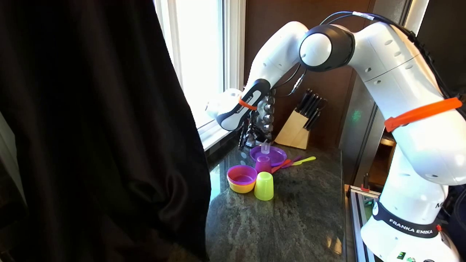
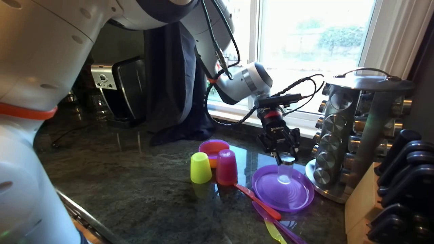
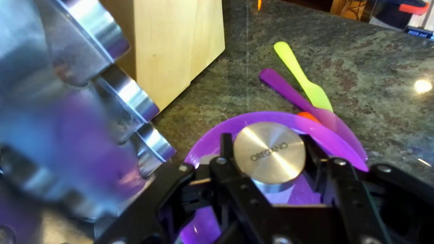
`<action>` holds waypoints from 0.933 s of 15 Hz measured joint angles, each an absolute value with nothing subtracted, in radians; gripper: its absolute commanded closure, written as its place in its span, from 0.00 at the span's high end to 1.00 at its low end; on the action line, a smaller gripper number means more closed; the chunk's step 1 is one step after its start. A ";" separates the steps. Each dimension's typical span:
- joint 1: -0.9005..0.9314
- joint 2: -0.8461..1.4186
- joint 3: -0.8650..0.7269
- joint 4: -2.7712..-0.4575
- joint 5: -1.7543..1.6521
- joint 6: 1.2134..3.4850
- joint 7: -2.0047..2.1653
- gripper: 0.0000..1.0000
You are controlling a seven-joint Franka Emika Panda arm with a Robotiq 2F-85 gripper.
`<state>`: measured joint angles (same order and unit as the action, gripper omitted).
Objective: Remove one bottle from the rack
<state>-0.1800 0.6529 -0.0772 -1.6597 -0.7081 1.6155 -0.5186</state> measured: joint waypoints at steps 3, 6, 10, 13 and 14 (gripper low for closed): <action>-0.182 0.654 -0.077 -1.660 -0.708 1.632 -0.539 0.25; -0.182 0.659 -0.074 -1.660 -0.708 1.632 -0.564 0.25; -0.181 0.673 -0.073 -1.660 -0.708 1.632 -0.577 0.30; -0.180 0.684 -0.073 -1.660 -0.708 1.632 -0.578 0.83; -0.179 0.686 -0.073 -1.661 -0.708 1.632 -0.578 0.91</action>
<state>-0.1791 0.6855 -0.0730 -1.6608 -0.7081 1.6322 -0.5776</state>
